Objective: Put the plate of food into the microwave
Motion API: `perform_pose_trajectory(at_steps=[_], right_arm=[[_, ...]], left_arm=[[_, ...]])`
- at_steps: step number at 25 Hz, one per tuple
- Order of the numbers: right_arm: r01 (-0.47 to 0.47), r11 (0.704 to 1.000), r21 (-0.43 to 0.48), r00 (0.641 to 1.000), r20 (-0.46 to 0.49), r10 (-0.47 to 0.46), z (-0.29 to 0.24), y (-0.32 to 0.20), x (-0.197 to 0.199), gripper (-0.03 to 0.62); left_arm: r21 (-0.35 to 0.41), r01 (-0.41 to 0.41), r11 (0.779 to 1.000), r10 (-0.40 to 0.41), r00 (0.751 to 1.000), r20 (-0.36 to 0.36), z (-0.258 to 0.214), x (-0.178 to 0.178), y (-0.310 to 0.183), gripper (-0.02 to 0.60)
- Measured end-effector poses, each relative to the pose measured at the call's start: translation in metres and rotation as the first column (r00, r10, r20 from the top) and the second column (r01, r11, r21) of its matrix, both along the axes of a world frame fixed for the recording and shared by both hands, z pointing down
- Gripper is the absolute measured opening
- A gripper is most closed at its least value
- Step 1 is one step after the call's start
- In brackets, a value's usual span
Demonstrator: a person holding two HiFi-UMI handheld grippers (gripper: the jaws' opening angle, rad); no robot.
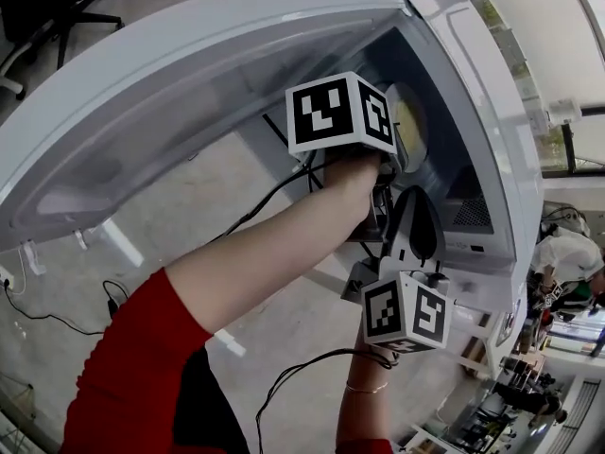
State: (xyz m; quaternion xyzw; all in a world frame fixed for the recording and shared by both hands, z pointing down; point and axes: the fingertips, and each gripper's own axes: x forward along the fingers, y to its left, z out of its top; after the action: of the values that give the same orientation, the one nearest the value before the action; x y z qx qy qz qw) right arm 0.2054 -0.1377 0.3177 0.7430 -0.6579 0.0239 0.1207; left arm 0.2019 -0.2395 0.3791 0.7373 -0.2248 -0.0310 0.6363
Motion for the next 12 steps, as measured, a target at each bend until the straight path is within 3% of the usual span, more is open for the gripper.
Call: perform_pose_trajectory(at_steps=[6, 12], right_arm=[[0.0, 1.0, -0.017, 0.999, -0.032, 0.0, 0.0, -0.001, 0.009, 0.014], [-0.006, 1.0, -0.017, 0.999, -0.052, 0.005, -0.003, -0.006, 0.015, 0.014]], left_arm=[[0.046, -0.009, 0.999, 0.007, 0.999, 0.053, 0.0, 0.004, -0.005, 0.028], [0.113, -0.061, 0.992, 0.043, 0.986, 0.161, 0.0, 0.002, -0.013, 0.028]])
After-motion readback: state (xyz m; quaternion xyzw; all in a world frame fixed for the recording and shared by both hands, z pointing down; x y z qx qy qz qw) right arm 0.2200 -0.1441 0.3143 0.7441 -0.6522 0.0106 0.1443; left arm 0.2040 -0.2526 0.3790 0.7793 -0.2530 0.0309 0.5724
